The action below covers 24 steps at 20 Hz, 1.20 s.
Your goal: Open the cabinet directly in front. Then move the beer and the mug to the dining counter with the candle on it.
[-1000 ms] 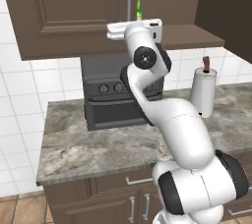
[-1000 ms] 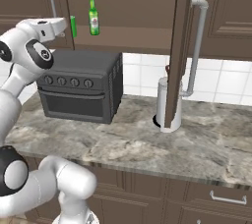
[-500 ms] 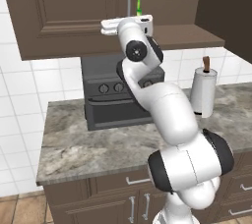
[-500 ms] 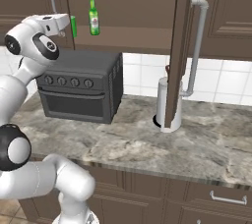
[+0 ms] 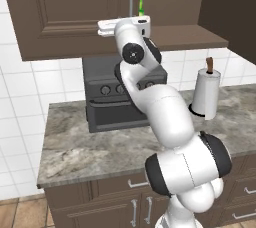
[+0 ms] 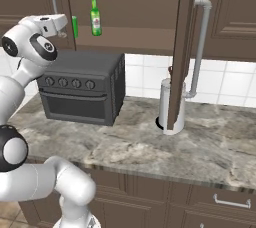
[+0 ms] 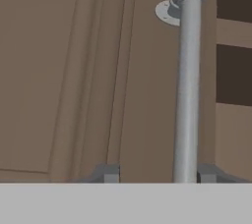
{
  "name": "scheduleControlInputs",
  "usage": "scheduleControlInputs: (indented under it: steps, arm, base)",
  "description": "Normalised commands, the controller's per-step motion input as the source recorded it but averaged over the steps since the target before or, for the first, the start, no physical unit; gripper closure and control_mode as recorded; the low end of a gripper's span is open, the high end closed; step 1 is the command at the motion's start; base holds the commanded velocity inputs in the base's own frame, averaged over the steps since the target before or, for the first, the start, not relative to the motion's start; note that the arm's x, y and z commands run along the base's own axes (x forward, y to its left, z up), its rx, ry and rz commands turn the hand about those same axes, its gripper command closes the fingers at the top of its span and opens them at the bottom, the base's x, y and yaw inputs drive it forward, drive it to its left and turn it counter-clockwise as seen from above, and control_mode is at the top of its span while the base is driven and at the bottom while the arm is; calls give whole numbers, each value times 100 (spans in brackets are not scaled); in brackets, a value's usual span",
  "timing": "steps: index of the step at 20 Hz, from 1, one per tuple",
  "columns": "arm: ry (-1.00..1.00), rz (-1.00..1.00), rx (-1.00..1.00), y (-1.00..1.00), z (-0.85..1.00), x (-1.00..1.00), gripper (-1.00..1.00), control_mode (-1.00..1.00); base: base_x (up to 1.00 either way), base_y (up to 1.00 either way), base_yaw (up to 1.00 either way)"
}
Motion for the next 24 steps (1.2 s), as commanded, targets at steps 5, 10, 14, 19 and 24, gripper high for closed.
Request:
scheduleControlInputs:
  steps: [5, 10, 14, 19, 24]
  arm:
    - [0, 0, 0, 0, 0, 1, 100, -100]
    - [0, 0, 0, 0, 1, -44, 100, -100]
    - [0, 0, 0, 0, 5, -86, 100, -100]
    - [2, 0, -1, 1, 5, -100, 100, -100]
    - [6, 0, -5, 31, 0, -97, 100, -100]
  base:
    - [0, 0, 0]
    - [0, 0, 0]
    - [0, 0, 0]
    - [0, 0, 0]
    - [0, 0, 0]
